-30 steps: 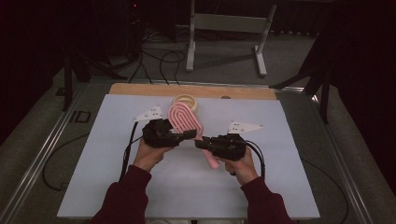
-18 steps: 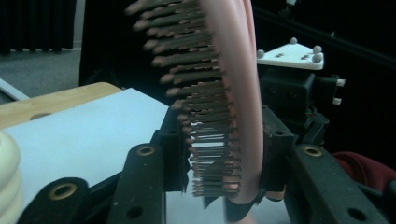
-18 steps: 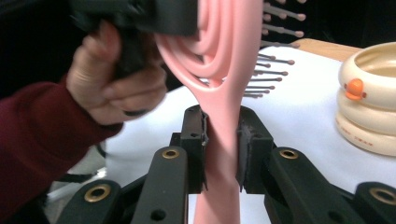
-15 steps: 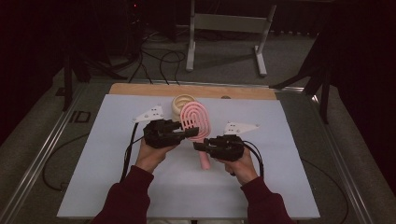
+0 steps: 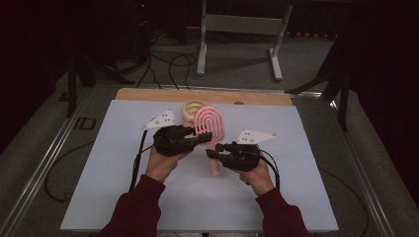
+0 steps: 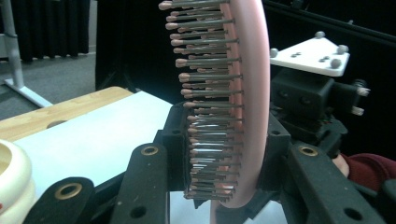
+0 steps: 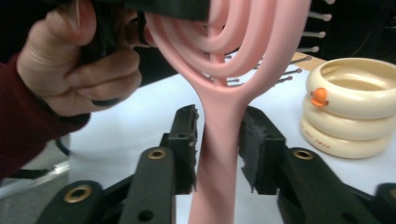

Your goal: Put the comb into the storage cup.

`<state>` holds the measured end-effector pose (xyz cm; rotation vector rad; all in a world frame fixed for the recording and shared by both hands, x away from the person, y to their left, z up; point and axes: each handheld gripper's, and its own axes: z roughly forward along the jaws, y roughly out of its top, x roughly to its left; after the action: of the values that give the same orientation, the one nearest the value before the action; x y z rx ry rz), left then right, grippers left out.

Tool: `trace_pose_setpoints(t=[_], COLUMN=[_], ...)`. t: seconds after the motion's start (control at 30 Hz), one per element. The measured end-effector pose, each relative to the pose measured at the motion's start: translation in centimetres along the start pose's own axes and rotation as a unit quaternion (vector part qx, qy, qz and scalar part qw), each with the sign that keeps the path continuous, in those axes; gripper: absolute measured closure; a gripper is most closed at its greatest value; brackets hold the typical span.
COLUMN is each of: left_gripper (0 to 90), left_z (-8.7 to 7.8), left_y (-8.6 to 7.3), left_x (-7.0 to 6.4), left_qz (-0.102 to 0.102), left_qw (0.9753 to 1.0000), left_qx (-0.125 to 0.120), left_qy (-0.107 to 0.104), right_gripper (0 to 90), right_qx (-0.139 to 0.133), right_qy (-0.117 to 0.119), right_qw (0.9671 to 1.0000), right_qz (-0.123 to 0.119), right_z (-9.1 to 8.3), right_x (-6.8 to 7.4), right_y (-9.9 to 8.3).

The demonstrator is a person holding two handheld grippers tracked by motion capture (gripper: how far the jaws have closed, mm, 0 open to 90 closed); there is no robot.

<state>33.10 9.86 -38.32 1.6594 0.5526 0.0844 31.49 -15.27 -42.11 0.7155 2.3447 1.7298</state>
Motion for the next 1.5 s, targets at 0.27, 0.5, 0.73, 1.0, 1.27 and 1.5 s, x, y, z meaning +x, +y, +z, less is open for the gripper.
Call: trace_pose_setpoints(t=[0.27,0.5,0.73,1.0,1.27,1.5], left_gripper=[64.6,64.6,64.6,64.5,64.5,64.5], left_z=[-0.3,-0.7,-1.1,-1.6,-1.9,-2.0], left_y=[0.2,0.4,0.6,0.9,1.3,1.5], left_x=[0.1,0.3,0.6,0.8,0.9,1.0], left_qz=[-0.002,-0.002,-0.005,-0.004,-0.002,-0.003], left_qw=[0.9998,0.9995,0.999,0.9984,0.9978,0.9974], left_qx=[-0.005,-0.012,-0.013,-0.016,-0.017,-0.02], left_qy=[0.018,0.029,0.042,0.054,0.064,0.069], right_gripper=[48.6,31.7,14.4,12.1,12.3,12.3], right_qx=[0.01,0.012,0.021,0.028,0.025,0.019], right_qy=[-0.033,-0.054,-0.091,-0.12,-0.143,-0.164], right_qw=[0.999,0.9983,0.9954,0.9921,0.9889,0.9858], right_qz=[-0.026,-0.021,-0.021,-0.021,-0.032,-0.029], right_z=[0.1,-0.1,-0.6,-1.4,-2.7,-3.8], right_x=[0.5,0.3,0.2,0.2,0.6,0.6], right_y=[-0.1,-0.3,-1.0,-2.2,-3.5,-4.6])
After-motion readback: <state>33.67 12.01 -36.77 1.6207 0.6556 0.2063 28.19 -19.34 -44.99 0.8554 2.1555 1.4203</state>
